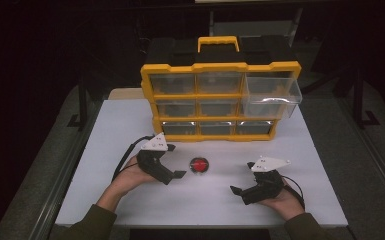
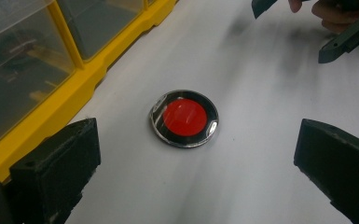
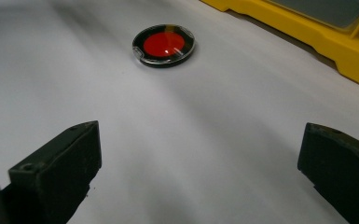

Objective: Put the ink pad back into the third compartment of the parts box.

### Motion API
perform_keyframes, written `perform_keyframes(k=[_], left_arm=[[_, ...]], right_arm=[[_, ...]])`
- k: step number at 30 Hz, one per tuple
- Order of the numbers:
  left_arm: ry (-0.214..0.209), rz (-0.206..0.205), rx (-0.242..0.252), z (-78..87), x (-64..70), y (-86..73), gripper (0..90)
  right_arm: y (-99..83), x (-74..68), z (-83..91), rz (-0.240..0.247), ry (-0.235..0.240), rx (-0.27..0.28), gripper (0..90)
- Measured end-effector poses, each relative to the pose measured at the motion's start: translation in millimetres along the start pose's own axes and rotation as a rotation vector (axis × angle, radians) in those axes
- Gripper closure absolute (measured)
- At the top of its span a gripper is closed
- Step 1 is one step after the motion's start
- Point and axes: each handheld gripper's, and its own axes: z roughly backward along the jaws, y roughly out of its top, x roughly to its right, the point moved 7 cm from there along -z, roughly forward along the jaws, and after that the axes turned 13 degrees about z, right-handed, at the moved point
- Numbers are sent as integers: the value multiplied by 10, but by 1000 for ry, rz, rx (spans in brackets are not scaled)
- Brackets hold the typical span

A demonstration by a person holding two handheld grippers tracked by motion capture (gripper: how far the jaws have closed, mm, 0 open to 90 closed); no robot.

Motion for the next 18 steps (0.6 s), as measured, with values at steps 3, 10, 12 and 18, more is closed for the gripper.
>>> perform_keyframes(k=[3, 10, 12, 18], left_arm=[[-1, -3, 1, -18, 1, 22, 0], [-2, -22, 0, -54, 7, 88, 0], [-4, -24, -2, -74, 6, 101, 0], [-7, -25, 1, -122, -12, 149, 0]], right_arm=[[1, 3, 0, -2, -1, 1, 0], [0, 8, 0, -3, -2, 2, 0], [-1, 7, -1, -4, -2, 1, 0], [0, 7, 0, -4, -2, 2, 0]])
